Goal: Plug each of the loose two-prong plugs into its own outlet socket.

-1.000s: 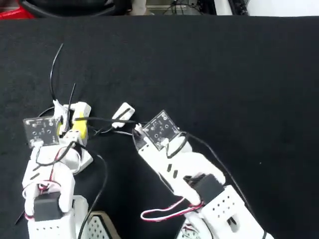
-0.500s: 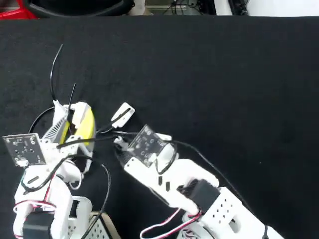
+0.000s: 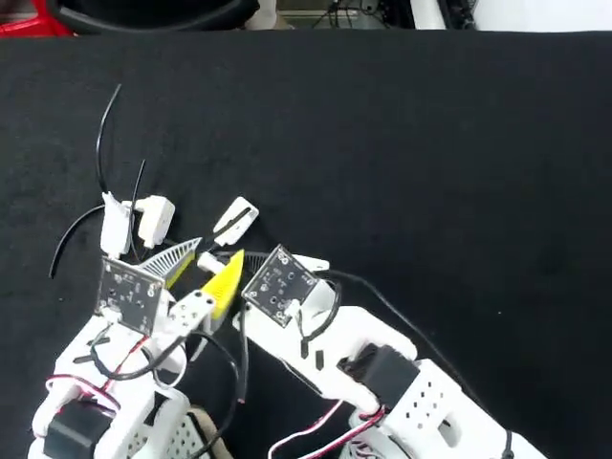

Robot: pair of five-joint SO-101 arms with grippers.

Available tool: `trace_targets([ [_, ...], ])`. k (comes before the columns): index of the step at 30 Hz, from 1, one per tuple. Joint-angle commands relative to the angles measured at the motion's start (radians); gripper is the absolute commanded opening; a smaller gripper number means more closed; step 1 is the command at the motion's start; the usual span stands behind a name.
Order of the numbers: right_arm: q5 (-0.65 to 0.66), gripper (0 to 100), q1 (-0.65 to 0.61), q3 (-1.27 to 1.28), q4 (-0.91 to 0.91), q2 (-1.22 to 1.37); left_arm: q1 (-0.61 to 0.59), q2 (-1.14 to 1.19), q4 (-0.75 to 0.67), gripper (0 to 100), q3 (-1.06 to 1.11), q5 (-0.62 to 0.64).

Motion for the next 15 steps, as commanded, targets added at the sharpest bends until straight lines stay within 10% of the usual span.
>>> trace_targets([
  [1,-0.011,1.1,0.089,-0.038,0.074,-0.013,-0.054,0.0,0.025,20,-0.054,-0.006],
  [8,-0.184,1.1,0.308,-0.202,0.445,0.033,-0.367,0.0,0.021,20,-0.07,0.054],
  [15,-0.465,1.1,0.416,-0.32,0.477,0.472,-0.383,0.002,0.006,20,-0.015,0.044],
])
